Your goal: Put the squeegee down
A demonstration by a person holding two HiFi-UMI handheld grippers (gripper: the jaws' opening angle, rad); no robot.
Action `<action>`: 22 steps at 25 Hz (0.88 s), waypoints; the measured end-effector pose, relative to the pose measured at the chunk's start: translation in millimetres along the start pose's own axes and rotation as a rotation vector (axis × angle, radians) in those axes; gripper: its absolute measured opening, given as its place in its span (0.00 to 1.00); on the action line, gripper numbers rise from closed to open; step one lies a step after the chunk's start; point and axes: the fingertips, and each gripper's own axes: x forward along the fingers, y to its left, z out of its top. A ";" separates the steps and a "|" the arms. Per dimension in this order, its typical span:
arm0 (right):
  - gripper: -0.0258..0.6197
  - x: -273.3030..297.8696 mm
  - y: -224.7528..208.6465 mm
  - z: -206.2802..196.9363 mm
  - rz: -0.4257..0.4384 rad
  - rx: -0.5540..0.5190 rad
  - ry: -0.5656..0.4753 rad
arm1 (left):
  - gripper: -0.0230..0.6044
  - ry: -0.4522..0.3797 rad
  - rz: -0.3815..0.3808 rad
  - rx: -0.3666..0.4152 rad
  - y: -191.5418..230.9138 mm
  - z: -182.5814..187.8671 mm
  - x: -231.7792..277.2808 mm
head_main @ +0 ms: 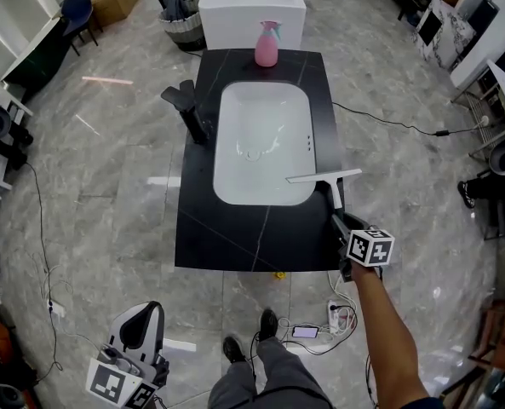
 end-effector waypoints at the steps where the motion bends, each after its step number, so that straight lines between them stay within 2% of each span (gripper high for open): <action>1: 0.19 1.3 -0.3 -0.9 -0.004 -0.005 0.003 | 0.04 -0.002 0.001 0.000 0.9 0.3 -0.7; 10: 0.20 5.1 -3.8 -3.4 -0.047 -0.023 0.028 | 0.04 -0.021 0.000 0.000 7.0 4.6 -10.4; 19: 0.31 -27.1 -1.3 14.4 -0.133 0.024 -0.040 | 0.04 -0.068 0.005 0.040 20.1 18.6 -32.3; 21: 0.31 -44.9 13.2 25.3 -0.106 0.036 -0.082 | 0.04 -0.080 0.003 0.046 20.6 24.0 -38.7; 22: 0.26 -56.0 25.7 33.1 -0.070 0.044 -0.111 | 0.04 -0.088 0.000 0.049 20.1 27.2 -41.7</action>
